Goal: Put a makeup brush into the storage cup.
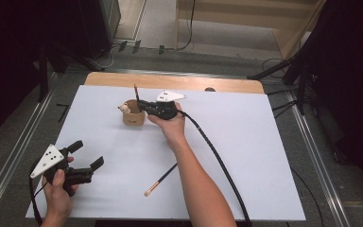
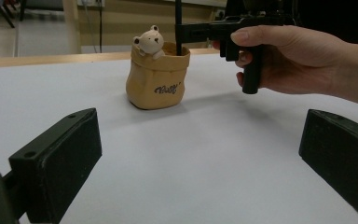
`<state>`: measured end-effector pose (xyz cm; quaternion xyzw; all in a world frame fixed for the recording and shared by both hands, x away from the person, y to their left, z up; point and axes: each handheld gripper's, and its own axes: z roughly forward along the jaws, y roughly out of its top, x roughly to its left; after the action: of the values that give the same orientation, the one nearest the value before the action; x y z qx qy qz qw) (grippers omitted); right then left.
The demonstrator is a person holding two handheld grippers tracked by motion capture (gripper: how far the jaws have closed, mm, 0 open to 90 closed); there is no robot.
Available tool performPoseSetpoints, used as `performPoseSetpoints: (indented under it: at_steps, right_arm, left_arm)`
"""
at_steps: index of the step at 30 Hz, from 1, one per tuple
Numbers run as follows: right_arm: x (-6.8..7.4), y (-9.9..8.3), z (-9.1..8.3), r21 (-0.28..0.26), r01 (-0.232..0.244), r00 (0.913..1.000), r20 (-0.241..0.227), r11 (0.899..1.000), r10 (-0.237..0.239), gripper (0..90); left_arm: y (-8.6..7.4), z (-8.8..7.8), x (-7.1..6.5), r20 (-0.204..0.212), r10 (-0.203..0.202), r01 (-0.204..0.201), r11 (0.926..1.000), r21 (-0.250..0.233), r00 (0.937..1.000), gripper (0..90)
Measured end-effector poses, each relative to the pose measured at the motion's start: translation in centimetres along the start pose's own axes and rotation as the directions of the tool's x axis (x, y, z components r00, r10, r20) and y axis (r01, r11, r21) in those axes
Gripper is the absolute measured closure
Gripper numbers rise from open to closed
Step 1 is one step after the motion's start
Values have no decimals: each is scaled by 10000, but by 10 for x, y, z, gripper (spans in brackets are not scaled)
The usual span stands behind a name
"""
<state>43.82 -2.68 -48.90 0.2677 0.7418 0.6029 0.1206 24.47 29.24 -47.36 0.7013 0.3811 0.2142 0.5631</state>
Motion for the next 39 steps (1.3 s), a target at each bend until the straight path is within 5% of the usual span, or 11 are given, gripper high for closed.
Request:
performPoseSetpoints:
  at_steps: [6, 17, 20, 24, 31, 39]
  right_arm:
    - [4, 7, -3, -267, 296, 9993, 243, 9992, -290, 488]
    - [6, 14, -12, -298, 3, 10000, -77, 9996, -5, 148]
    - [8, 15, -15, -334, 323, 9986, -397, 9989, -337, 149]
    - [11, 14, -21, -334, 564, 9983, -88, 9978, -568, 150]
    - [5, 10, -39, -413, 152, 9997, 210, 9990, -143, 149]
    - [1, 8, -63, -438, 310, 9979, 589, 9986, -284, 144]
  left_arm:
    - [0, 0, 0, -5, -6, 6, 10000, -24, 10000, 0]
    - [0, 0, 1, -8, 11, -11, 10000, -2, 10000, 0]
    - [0, 0, 1, -24, 16, -16, 10000, -19, 10000, 0]
    - [0, -1, 1, -34, -5, 5, 10000, -45, 10000, 0]
    - [0, -1, 1, -55, 10, -10, 10000, -23, 10000, 0]
    - [0, 0, 1, -27, 58, -58, 10000, 3, 10000, 0]
